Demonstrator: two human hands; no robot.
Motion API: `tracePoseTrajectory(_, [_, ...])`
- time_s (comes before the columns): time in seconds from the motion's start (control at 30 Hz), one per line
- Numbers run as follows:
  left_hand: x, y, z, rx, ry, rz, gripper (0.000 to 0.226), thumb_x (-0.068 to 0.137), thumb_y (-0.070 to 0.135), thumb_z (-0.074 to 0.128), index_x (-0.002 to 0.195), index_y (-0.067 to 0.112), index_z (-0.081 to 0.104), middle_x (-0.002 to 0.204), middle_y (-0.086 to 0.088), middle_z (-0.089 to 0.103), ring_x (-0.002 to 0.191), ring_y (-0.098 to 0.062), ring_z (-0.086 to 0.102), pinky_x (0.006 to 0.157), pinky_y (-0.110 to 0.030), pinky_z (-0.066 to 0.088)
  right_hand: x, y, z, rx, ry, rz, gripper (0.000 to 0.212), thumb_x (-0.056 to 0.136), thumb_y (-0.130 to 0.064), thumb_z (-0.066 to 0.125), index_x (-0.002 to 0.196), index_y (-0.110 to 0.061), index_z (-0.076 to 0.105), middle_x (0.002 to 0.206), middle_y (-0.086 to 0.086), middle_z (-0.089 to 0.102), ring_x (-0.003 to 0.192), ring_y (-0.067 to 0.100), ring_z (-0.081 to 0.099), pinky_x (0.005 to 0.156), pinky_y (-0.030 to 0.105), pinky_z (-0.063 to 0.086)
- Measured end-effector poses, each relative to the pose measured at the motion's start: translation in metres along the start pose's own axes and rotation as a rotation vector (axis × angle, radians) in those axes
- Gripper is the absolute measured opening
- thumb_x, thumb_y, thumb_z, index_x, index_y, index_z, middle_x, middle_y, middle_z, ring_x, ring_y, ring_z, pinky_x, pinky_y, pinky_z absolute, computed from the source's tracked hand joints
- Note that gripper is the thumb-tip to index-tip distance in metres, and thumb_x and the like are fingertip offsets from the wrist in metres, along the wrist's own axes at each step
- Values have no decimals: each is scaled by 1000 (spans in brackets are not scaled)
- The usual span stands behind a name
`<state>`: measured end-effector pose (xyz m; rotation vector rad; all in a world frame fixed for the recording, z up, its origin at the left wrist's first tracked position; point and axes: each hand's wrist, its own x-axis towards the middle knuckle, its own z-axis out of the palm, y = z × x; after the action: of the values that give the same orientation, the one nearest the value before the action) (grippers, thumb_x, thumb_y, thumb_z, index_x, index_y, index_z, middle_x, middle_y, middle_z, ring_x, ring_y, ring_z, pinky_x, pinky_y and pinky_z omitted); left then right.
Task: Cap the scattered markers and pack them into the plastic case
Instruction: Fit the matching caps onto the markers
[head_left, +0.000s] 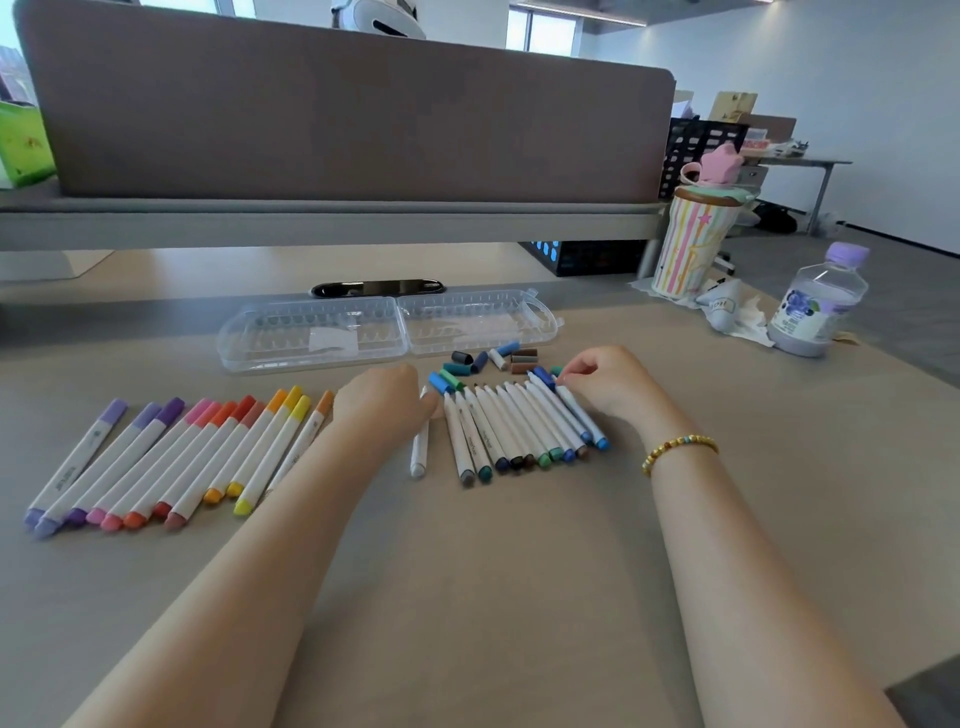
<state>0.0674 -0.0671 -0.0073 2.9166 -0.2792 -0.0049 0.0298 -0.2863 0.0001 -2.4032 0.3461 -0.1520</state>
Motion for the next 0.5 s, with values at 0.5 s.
tracePoseTrajectory(0.5, [-12,34,15,-123,-36,377,25,93,34,48,114,31,61,113,2,49,99,-16,51,83,-31,47,4,-6,17,-478,-165,79,21,84,-24,60,100,-10,63,84,5,62,80,22,59,61,28,46])
